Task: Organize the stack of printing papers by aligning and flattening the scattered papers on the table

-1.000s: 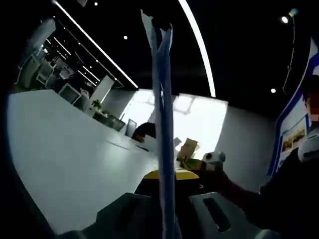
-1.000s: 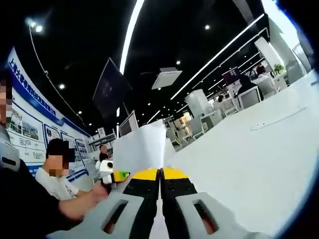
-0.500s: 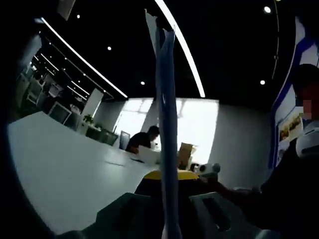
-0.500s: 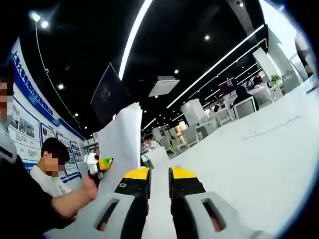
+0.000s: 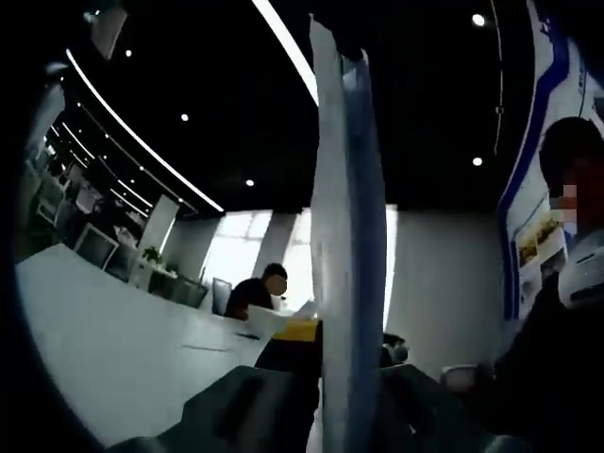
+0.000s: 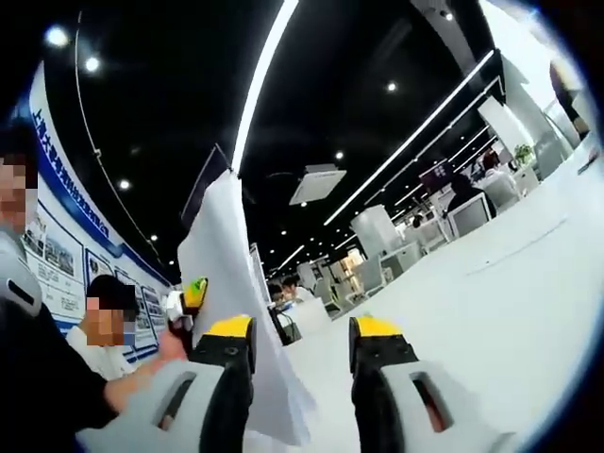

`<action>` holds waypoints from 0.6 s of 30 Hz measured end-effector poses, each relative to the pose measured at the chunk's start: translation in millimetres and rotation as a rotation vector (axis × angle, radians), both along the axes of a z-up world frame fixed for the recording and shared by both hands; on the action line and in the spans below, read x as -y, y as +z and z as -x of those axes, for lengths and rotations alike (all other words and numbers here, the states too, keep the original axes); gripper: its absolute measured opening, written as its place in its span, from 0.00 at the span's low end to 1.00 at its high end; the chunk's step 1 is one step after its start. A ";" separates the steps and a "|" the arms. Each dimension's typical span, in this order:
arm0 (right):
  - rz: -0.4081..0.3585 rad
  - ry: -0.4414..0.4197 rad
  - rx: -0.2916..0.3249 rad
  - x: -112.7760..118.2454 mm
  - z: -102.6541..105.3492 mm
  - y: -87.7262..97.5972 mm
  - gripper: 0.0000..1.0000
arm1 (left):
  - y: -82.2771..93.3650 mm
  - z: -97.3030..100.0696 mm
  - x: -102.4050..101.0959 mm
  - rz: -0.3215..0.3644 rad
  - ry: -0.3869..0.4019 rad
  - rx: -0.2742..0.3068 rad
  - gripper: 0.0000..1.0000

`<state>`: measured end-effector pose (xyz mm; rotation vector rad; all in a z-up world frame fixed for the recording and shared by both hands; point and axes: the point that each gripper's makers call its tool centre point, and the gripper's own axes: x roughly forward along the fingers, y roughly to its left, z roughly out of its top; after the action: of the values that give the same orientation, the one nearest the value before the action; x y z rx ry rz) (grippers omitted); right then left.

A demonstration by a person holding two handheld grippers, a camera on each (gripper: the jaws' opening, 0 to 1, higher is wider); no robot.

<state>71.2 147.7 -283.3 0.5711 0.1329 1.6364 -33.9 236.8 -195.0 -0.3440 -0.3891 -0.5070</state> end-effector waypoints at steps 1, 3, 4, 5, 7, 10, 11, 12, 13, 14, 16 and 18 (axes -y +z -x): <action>-0.019 0.005 -0.014 0.7 0.2 2.1 0.44 | 3.6 -0.6 0.8 0.002 0.001 0.003 0.06; -0.050 0.009 -0.039 1.9 0.2 4.7 0.51 | 12.1 -1.0 1.4 0.010 0.010 0.023 0.06; -0.067 0.013 -0.053 2.5 0.8 6.2 0.53 | 17.5 -0.5 0.8 0.024 0.013 0.040 0.06; -0.081 0.020 -0.068 3.1 1.7 6.7 0.55 | 23.3 0.8 0.6 0.045 0.010 0.060 0.06; -0.086 0.024 -0.077 2.8 2.7 6.3 0.59 | 30.9 3.7 1.5 0.075 -0.010 0.086 0.05; -0.086 0.029 -0.086 1.7 4.4 5.3 0.64 | 37.0 5.7 1.9 0.094 -0.017 0.105 0.05; -0.090 0.033 -0.093 1.2 5.5 4.9 0.66 | 39.0 6.4 1.8 0.104 -0.019 0.111 0.06; -0.092 0.034 -0.095 1.0 6.1 4.9 0.66 | 39.6 6.6 1.6 0.108 -0.020 0.113 0.06; -0.107 0.047 -0.107 0.4 10.2 5.2 0.67 | 42.3 7.6 0.9 0.119 -0.019 0.122 0.06; -0.117 0.063 -0.115 -0.4 14.4 5.3 0.67 | 44.0 7.9 0.5 0.125 -0.016 0.128 0.06; -0.122 0.090 -0.127 -3.5 22.4 3.7 0.68 | 47.2 7.6 -2.6 0.129 -0.012 0.145 0.06; -0.136 0.117 -0.144 -6.4 31.0 3.7 0.68 | 50.2 7.7 -2.0 0.133 -0.013 0.162 0.06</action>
<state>40.3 154.1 -279.6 0.7982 0.1645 1.7264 -41.5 238.8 -144.8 -0.4359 -0.5797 -0.5249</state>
